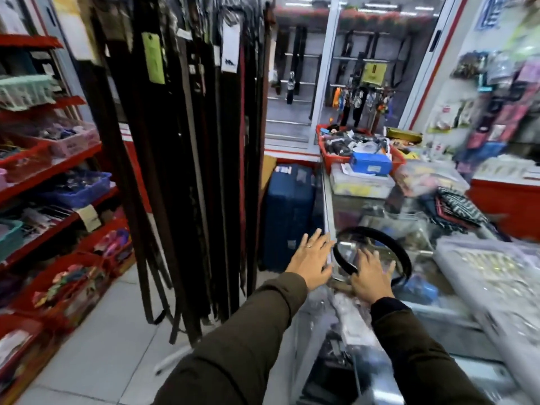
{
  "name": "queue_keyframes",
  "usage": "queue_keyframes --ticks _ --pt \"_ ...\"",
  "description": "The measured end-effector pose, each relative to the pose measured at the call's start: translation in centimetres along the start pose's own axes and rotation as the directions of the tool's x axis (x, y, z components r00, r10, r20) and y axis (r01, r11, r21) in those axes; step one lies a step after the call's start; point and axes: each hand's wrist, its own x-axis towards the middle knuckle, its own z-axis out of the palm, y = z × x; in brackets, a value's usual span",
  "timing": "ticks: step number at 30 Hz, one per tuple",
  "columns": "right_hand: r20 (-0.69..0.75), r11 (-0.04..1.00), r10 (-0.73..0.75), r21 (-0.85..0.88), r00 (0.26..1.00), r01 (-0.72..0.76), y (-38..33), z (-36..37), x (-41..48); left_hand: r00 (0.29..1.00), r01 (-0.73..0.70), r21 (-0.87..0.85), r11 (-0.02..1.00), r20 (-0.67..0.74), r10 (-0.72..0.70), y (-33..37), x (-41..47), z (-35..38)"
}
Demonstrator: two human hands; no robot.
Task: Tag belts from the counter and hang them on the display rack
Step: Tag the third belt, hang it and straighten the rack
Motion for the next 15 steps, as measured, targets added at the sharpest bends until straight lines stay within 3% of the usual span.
queue_keyframes --ticks 4,7,15 --pt "0.191 0.998 0.049 -0.058 0.98 -0.039 3.3 0.5 0.5 0.962 -0.089 0.02 0.996 0.262 0.08 2.4 2.2 2.3" --pt "0.246 0.997 -0.049 -0.046 0.968 0.063 4.6 0.1 0.5 0.918 -0.146 0.092 0.985 0.384 0.1 3.6 3.5 3.5" --pt "0.096 0.987 -0.119 0.117 0.988 0.108 5.0 -1.1 -1.0 0.948 -0.152 0.34 0.928 0.317 0.039 4.5 3.1 3.7"
